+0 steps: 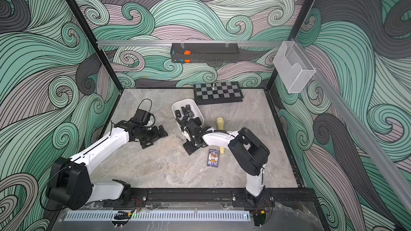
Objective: Place the car key into the storage box
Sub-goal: Pick up the car key from the center of the board, then place the car key in the storage box.
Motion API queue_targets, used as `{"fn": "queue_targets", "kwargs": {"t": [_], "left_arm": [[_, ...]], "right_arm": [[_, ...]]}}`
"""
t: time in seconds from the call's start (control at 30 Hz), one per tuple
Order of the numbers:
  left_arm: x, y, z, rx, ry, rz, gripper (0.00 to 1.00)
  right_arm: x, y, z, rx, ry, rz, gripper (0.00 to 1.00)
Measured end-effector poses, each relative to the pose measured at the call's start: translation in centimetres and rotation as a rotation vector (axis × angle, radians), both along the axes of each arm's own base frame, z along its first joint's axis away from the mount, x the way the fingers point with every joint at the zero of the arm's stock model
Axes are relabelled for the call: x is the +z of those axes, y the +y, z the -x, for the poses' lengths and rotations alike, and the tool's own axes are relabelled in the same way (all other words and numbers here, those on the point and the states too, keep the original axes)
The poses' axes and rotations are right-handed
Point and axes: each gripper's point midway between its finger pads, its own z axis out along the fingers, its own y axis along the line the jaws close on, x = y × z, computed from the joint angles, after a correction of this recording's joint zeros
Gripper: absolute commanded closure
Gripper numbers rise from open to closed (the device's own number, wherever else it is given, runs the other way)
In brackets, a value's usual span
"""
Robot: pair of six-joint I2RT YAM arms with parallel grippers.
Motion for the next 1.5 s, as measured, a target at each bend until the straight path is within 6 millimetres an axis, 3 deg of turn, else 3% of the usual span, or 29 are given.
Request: {"fn": "queue_targets", "kwargs": {"t": [0.2, 0.67, 0.8, 1.03, 1.33, 1.5], "left_arm": [[0.2, 0.3, 0.4, -0.004, -0.008, 0.003, 0.01], [0.2, 1.3, 2.8, 0.002, -0.017, 0.009, 0.01], [0.5, 1.4, 3.1, 0.001, -0.023, 0.009, 0.01], [0.5, 1.5, 3.2, -0.015, -0.029, 0.002, 0.01], [-0.7, 1.6, 3.1, -0.025, 0.017, -0.006, 0.01], [-0.7, 1.6, 3.1, -0.029, 0.021, 0.004, 0.01]], "right_arm": [[-0.3, 0.0, -1.5, -0.015, -0.042, 0.049, 0.33], [-0.6, -0.1, -2.3, -0.048, -0.056, 0.075, 0.76], [-0.5, -0.2, -2.1, -0.056, -0.052, 0.069, 0.77], [0.5, -2.0, 0.0, -0.087, -0.028, 0.067, 0.77], [5.6, -2.1, -0.1, -0.127, -0.088, -0.028, 0.74], [8.3, -1.0, -2.2, -0.152, -0.122, -0.083, 0.74]]}}
